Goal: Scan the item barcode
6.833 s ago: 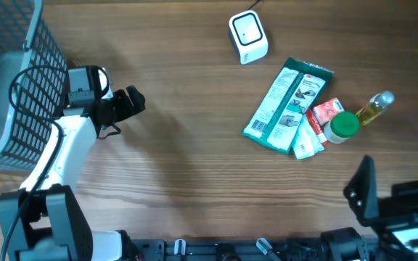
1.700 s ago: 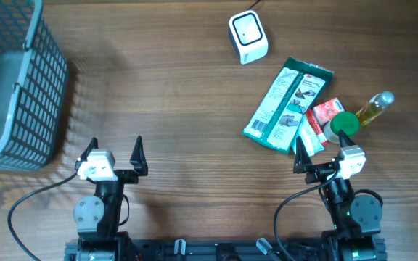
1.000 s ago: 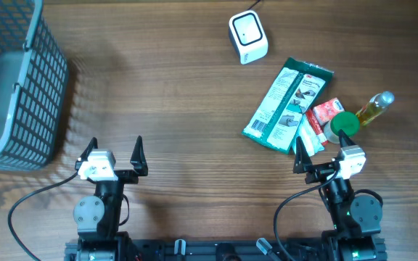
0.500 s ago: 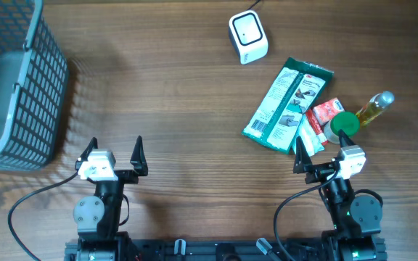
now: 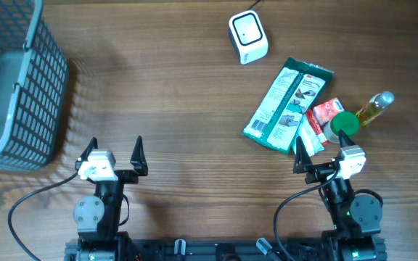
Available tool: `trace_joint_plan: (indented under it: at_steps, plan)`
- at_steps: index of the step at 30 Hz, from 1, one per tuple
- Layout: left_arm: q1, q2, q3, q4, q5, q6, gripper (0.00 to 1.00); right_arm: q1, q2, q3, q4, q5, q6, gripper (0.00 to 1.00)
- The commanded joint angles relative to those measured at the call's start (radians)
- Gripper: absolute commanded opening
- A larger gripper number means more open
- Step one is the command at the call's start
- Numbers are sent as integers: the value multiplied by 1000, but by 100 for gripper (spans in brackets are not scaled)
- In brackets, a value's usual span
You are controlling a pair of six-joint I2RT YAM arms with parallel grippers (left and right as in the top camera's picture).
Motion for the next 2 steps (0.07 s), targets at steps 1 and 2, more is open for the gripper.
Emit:
trace_joint_plan:
  at_steps: [1, 2]
  plan:
    - [-3, -9, -1, -11, 4, 20, 100, -5, -9, -1, 2, 16, 14, 100]
    - [-3, -9, -1, -11, 4, 20, 100, -5, -9, -1, 2, 16, 15, 100]
